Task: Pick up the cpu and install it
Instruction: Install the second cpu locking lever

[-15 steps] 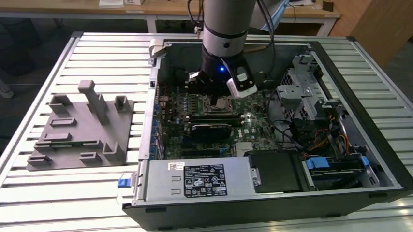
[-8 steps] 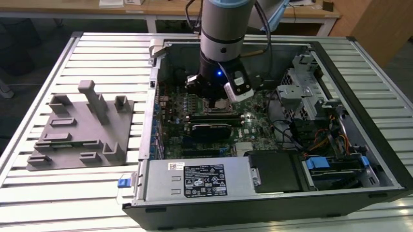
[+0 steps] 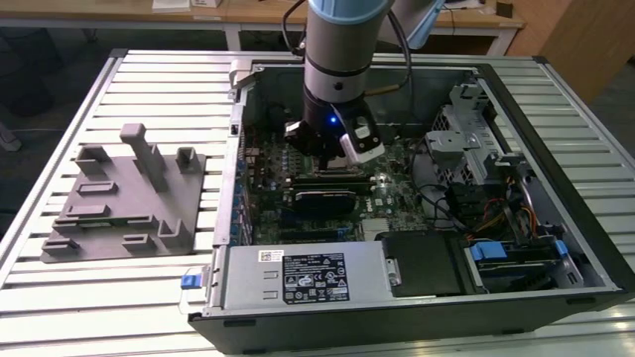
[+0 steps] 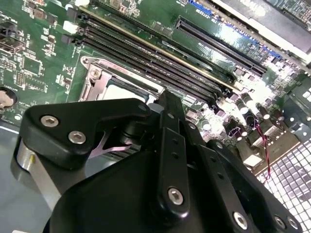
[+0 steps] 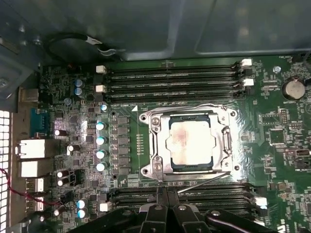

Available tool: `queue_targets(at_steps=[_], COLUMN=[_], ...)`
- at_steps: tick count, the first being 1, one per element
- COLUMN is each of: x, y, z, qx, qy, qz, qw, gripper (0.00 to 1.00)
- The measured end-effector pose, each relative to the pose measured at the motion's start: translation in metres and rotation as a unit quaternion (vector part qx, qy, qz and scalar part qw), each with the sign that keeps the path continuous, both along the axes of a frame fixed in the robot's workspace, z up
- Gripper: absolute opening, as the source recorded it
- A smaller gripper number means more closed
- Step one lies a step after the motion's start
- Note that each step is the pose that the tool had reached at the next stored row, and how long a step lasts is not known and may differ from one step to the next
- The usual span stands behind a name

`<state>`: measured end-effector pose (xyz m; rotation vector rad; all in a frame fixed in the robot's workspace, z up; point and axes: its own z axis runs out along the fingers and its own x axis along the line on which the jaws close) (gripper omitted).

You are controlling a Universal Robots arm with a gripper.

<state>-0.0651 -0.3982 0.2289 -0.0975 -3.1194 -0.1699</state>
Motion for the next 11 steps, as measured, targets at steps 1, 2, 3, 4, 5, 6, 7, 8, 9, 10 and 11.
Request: queue_targets(at_steps=[1, 2, 3, 4, 5, 6, 7, 8, 9, 10, 11], x=[-0.0004, -0.0005, -0.0005, -0.0005, -0.0005, -0.0005, -0.0005, -0.0005, -0.0005, -0.0005, -0.0005], y=[0.0000, 0.0000, 0.0000, 0.0000, -0.0001, -0.0003, -0.0006, -0.0011, -0.0018, -0.0026, -0.0035], z=[-0.0001, -0.0001, -0.0002, -0.0003, -0.0004, -0.0005, -0.0006, -0.0008, -0.0010, -0.0012, -0.0014], qx=[0.0000, 0.0005, 0.0019, 0.0041, 0.0074, 0.0122, 0.0169, 0.0194, 0.0199, 0.0201, 0.0201], qy=[0.0000, 0.0002, 0.0001, 0.0000, 0.0000, 0.0000, 0.0000, 0.0000, 0.0000, 0.0000, 0.0000], qz=[0.000, 0.000, 0.000, 0.000, 0.000, 0.000, 0.000, 0.000, 0.000, 0.000, 0.000], qw=[1.0000, 1.0000, 1.0000, 1.0000, 1.0000, 0.9999, 0.9999, 0.9998, 0.9998, 0.9998, 0.9998], gripper=[0.11, 0.11, 0.11, 0.11, 0.11, 0.11, 0.11, 0.11, 0.11, 0.11, 0.11])
